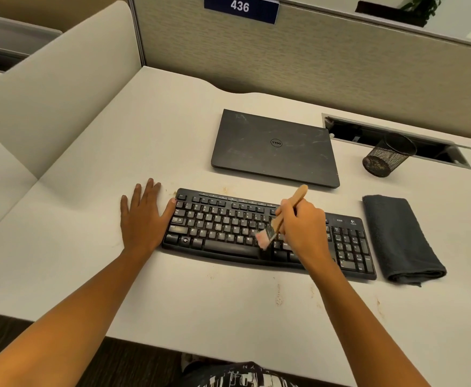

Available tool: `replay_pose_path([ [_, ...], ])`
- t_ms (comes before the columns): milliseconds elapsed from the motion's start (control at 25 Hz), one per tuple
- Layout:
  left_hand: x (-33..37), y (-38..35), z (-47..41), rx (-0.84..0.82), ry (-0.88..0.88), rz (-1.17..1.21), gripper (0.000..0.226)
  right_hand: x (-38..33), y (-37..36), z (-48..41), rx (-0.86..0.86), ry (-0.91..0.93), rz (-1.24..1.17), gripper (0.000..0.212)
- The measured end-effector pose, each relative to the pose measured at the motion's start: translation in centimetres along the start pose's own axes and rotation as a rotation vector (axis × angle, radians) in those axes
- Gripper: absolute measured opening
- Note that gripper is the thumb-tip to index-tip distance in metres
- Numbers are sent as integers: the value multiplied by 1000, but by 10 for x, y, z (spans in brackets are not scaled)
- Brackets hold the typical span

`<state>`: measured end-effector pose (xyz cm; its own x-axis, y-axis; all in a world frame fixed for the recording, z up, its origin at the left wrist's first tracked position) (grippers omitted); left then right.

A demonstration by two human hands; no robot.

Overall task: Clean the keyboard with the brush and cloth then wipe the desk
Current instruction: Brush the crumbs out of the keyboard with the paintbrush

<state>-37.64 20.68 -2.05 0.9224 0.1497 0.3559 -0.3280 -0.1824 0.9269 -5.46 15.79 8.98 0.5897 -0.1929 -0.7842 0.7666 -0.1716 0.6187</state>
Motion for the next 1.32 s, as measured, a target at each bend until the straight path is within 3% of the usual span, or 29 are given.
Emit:
replay_pose_path([
  [80, 1, 0, 1, 1, 0, -7, 64, 0, -7, 9, 10, 32, -61, 37],
  [200, 1, 1, 0, 4, 0, -1, 65, 4, -17, 10, -87, 7, 30, 37],
  [320, 1, 0, 0, -2, 0, -5, 65, 0, -8, 11, -13, 48, -7, 36],
  [440, 2, 1, 1, 0, 1, -5, 65, 10, -14, 11, -90, -17, -10, 34],
  [600, 1, 1, 1, 1, 1, -6, 65, 7, -4, 9, 57, 29, -68, 31],
  [680, 1, 1, 1, -1, 1, -7, 65, 4, -10, 9, 9, 55, -90, 24],
  [760, 2, 1, 1, -4, 5, 5, 64, 2, -6, 6, 6, 79, 21, 22],
  [880, 1, 1, 1, 1, 7, 8, 64, -6, 13, 3, 146, 151, 137, 19],
  [1080, 1, 1, 1, -4, 5, 7, 64, 1, -7, 4, -16, 65, 6, 31],
  [1320, 2, 1, 1, -5, 2, 7, 64, -15, -16, -3, -29, 126, -3, 35],
])
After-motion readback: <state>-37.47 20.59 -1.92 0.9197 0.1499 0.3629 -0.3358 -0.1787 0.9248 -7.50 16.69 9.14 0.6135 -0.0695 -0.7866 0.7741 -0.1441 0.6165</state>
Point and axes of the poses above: each hand's wrist, its own z-axis away from the middle knuckle, its own y-axis out of the back of the hand, x = y × z, the point moved 8 cm from there along -z, towards the middle knuckle, and after that the axes turned 1 degree about -z, right-handed, at the moved point
